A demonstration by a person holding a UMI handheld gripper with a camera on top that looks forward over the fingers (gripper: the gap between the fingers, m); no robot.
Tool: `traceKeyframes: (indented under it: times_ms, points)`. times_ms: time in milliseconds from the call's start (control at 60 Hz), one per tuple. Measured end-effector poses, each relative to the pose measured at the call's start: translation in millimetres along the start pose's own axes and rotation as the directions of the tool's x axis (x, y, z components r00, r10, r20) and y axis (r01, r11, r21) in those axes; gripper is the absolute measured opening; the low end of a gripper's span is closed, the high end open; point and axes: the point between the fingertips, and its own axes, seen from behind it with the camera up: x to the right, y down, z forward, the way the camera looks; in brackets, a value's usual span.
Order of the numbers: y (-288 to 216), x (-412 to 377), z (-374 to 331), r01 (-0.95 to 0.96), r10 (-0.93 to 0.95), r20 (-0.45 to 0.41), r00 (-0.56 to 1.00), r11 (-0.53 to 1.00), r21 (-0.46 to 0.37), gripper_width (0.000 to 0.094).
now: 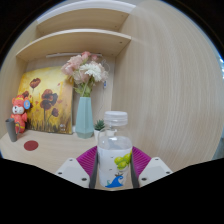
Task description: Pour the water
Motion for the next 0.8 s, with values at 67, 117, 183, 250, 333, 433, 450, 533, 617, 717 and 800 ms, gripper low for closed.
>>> traceKeyframes:
  times_ms: [67, 117, 183, 250, 333, 433, 450, 533, 617, 717, 800]
  points:
    - [-0.9, 0.8, 1.0, 0.018, -0.018, -0.017, 1.000, 1.000, 0.006, 0.0437]
    - [-2.1, 0.0, 3.5, 0.029, -0.029, -0.024, 0.999, 0.999, 0.013, 0.0411]
    - [-0.9, -0.4, 2.8, 0.029, -0.029, -0.031, 0.999, 1.000, 0.006, 0.0389]
    - [-0.2, -1.9, 4.7, 0.038, -0.039, -0.028, 0.999, 0.999, -0.006, 0.0388]
    - [-4.1, -9.9, 8.7, 0.091, -0.091, -0.029, 0.995, 0.996, -0.020, 0.0387]
    - [-24.7, -41.1, 11.1, 0.202, -0.202, -0.008, 0.979, 0.979, -0.001, 0.0386]
    - [-29.6, -47.7, 12.3, 0.229, -0.229, -0.005, 0.974, 0.974, 0.004, 0.0387]
    - [-58.2, -91.3, 15.1, 0.392, -0.393, -0.002, 0.920, 0.919, 0.047, 0.0388]
    - [-91.5, -145.1, 15.4, 0.550, -0.553, -0.012, 0.833, 0.826, 0.118, 0.0386]
    - [-127.8, -213.6, 12.1, 0.722, -0.730, -0.051, 0.681, 0.658, 0.214, 0.0388]
    - [-147.2, -270.3, 6.7, 0.828, -0.842, -0.104, 0.529, 0.485, 0.282, 0.0385]
